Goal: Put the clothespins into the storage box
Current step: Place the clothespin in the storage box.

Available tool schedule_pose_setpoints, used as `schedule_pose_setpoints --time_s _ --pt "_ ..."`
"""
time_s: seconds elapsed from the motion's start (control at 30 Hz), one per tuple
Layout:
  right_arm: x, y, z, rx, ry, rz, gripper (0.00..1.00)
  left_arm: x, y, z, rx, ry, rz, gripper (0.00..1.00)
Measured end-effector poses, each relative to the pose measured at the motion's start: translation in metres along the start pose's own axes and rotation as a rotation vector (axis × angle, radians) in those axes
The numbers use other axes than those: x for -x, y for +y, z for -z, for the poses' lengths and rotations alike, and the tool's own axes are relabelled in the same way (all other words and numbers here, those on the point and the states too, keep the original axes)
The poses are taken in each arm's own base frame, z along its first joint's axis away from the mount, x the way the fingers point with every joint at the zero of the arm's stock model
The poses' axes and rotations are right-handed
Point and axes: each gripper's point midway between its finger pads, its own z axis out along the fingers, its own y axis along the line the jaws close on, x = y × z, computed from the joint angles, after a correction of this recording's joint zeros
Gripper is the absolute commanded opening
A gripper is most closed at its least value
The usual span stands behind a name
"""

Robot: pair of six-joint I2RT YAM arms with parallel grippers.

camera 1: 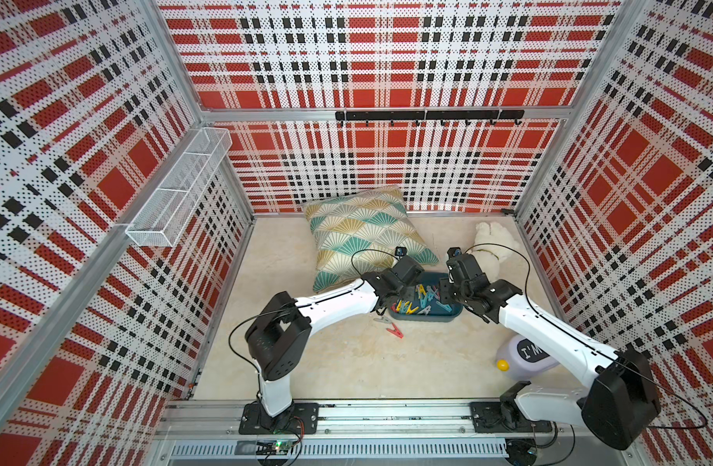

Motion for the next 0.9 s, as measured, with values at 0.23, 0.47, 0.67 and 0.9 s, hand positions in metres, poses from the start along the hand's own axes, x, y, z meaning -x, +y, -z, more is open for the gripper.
schedule_pose_setpoints --time_s 0.23,0.47,0.67,0.9 --pt "-0.004 -0.001 -0.001 -0.003 0.01 -0.002 0.44 -0.027 -0.003 -0.025 -0.003 0.084 -0.053 0.13" --pt "-0.006 -0.002 -0.001 -0.004 0.013 -0.008 0.44 -0.035 -0.012 -0.026 -0.033 0.105 -0.08 0.15" --pt "-0.006 -0.001 0.004 0.006 0.012 0.0 0.44 -0.035 -0.012 -0.026 -0.034 0.106 -0.084 0.23" --pt "-0.019 0.024 0.009 0.136 0.049 0.065 0.44 0.012 -0.014 0.027 -0.088 -0.011 -0.037 0.25"
